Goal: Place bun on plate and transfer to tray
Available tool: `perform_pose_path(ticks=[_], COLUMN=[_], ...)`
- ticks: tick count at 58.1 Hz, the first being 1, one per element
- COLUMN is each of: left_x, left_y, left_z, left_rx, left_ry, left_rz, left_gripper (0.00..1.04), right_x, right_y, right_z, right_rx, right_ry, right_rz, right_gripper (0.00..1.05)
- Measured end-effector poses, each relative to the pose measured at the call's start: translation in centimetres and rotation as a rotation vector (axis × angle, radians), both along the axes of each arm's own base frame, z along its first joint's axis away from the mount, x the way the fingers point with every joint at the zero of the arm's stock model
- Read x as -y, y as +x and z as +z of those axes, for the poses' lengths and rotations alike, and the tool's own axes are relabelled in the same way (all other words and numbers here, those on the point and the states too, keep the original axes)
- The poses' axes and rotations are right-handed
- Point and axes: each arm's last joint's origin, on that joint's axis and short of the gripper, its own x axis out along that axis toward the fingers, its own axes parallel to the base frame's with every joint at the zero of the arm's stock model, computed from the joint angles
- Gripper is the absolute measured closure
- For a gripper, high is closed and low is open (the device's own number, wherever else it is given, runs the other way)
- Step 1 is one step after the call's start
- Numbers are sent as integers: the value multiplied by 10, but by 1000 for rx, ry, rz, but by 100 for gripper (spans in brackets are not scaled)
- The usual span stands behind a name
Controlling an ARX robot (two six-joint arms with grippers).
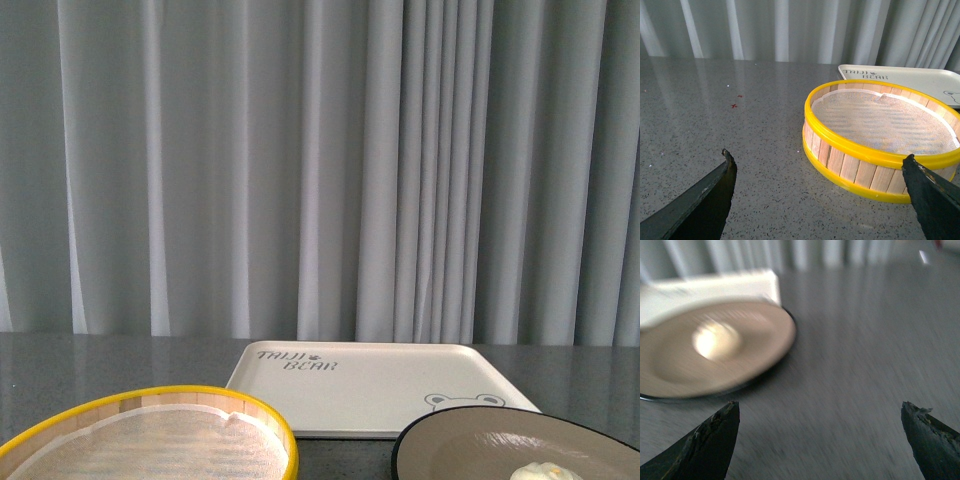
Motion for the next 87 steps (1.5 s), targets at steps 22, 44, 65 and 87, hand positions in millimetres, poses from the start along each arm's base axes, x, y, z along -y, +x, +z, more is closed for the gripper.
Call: perform_pose_path(ticks=[22, 44, 65, 87], left_x=[0, 0, 0, 0], left_y=[0, 0, 0, 0], left_z=[0, 0, 0, 0], left_rx=[1, 1, 1, 1], left_ry=[0, 0, 0, 0], left_rz=[0, 0, 0, 0], left_gripper=[7, 7, 7, 7], right_x=[7, -2, -21, -38], right_y=[22, 58, 97, 123], right_z=[37, 44, 13, 10], right_rx=[-268, -176, -109, -43], right_ry=[-556, -1272, -1501, -1556], right_rz=[68, 666, 897, 941], right_gripper=[9, 9, 9, 9])
